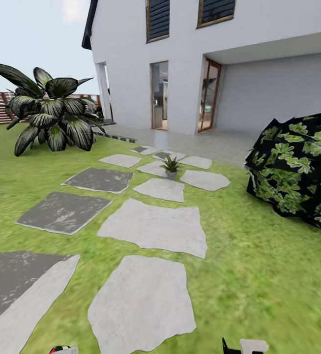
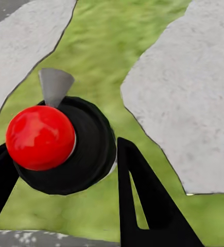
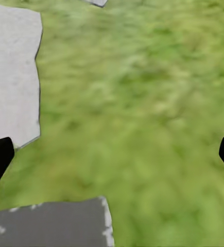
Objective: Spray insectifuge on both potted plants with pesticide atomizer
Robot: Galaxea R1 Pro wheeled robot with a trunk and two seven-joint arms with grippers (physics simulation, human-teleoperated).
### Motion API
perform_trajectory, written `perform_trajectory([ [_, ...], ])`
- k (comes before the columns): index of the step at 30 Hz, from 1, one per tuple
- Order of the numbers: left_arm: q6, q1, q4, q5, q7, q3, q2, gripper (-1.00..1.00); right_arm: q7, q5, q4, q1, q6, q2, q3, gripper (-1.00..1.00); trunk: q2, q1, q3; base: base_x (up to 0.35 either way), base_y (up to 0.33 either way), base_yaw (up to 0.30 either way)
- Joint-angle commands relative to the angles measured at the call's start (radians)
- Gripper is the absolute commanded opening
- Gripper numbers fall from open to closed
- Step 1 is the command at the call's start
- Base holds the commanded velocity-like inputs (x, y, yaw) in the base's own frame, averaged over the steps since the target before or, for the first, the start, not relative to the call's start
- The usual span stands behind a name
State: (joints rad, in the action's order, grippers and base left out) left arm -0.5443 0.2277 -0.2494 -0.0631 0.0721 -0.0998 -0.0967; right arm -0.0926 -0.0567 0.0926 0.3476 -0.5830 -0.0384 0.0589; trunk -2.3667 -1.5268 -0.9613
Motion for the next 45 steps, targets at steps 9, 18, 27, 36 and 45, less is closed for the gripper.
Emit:
perform_trajectory([
  [9, -0.003, 0.001, 0.001, -0.006, 0.000, 0.002, 0.001, -1.00, -0.001, -0.006, -0.001, 0.000, -0.003, -0.003, 0.007, 1.00, 0.000, 0.000, -0.001, 0.338, -0.005, 0.084],
  [18, -0.003, 0.001, 0.001, -0.006, 0.000, 0.002, 0.000, -1.00, 0.000, -0.006, -0.002, 0.001, -0.003, -0.006, 0.007, 1.00, 0.000, 0.000, -0.001, 0.319, -0.111, 0.001],
  [27, -0.003, 0.001, 0.001, -0.006, 0.000, 0.002, 0.000, -1.00, -0.001, -0.006, -0.002, 0.000, -0.003, -0.003, 0.006, 1.00, 0.000, 0.000, -0.001, 0.322, -0.083, 0.000],
  [36, -0.003, 0.001, 0.002, -0.006, 0.000, 0.002, 0.000, -1.00, -0.001, -0.006, -0.002, 0.000, -0.003, -0.002, 0.006, 1.00, 0.000, 0.000, -0.001, 0.339, -0.005, 0.000],
  [45, -0.003, 0.001, 0.002, -0.006, 0.000, 0.002, 0.000, -1.00, -0.002, -0.005, -0.002, 0.000, -0.003, -0.001, 0.006, 1.00, 0.000, 0.000, -0.001, 0.340, 0.000, 0.000],
])
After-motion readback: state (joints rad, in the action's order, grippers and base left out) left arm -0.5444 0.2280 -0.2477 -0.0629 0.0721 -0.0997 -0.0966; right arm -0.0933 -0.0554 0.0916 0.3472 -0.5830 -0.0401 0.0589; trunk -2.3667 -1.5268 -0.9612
